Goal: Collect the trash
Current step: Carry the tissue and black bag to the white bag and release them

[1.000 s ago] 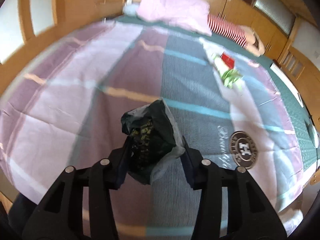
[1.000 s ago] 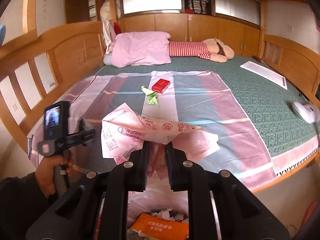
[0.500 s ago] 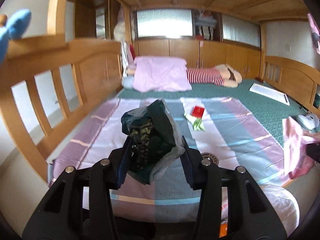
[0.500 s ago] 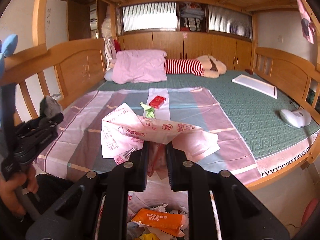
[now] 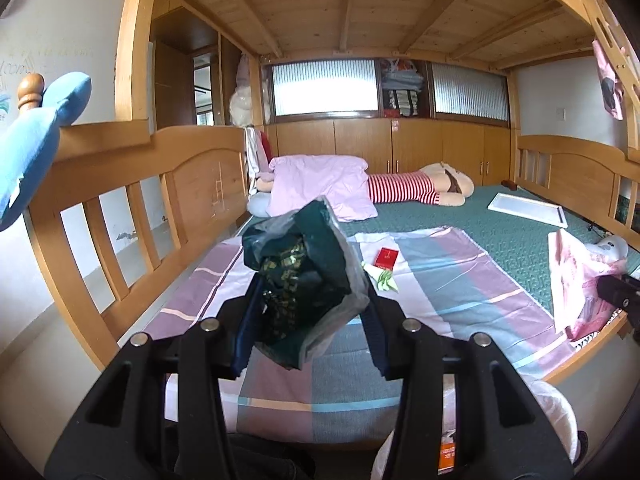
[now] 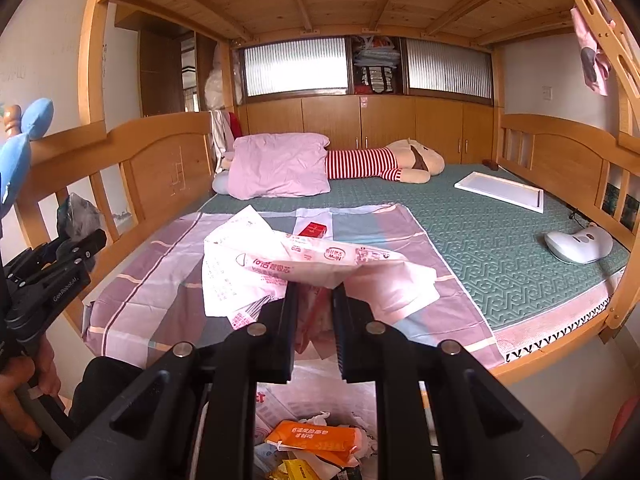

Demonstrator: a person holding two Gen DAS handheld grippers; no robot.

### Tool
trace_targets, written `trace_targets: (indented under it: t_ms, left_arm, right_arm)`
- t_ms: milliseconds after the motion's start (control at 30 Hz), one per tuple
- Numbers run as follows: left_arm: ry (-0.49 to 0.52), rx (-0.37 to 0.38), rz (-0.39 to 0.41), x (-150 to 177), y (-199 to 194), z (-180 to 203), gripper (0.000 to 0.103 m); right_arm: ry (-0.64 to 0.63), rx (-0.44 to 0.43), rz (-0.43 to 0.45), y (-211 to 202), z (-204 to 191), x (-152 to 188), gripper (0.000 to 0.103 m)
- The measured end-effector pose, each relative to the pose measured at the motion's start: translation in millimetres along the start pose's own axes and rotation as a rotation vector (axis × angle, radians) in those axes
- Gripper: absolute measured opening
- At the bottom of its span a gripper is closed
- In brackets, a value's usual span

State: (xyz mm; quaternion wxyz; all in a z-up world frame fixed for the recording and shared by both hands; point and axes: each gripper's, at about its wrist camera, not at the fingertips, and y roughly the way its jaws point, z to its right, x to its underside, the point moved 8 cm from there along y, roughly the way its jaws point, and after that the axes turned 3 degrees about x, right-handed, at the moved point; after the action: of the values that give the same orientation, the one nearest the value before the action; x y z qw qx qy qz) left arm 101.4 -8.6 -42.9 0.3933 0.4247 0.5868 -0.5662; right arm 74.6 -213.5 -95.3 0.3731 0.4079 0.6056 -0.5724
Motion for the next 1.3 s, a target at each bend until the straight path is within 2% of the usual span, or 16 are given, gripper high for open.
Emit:
trace_targets:
  t_ms: [267,533,1300]
  left_arm:
    - [0.009,0.046,0.023,-8.6,-20.0,15.8,0.047]
    - [0.021,0.07,0.025,-7.1,-24.2,24.6,0.047]
    - [0.021,0.107,0.006,1.7,-25.0,27.9,0.047]
  right_arm:
    - [0.002,-0.01,0.026,-20.7,5.7,-2.6,0.017]
    - [0.008,-0.036,-0.044,-8.7,1.0,19.8,0.017]
    - [-0.002,-0.046,-0.064,-6.8,-1.1,22.4,0.017]
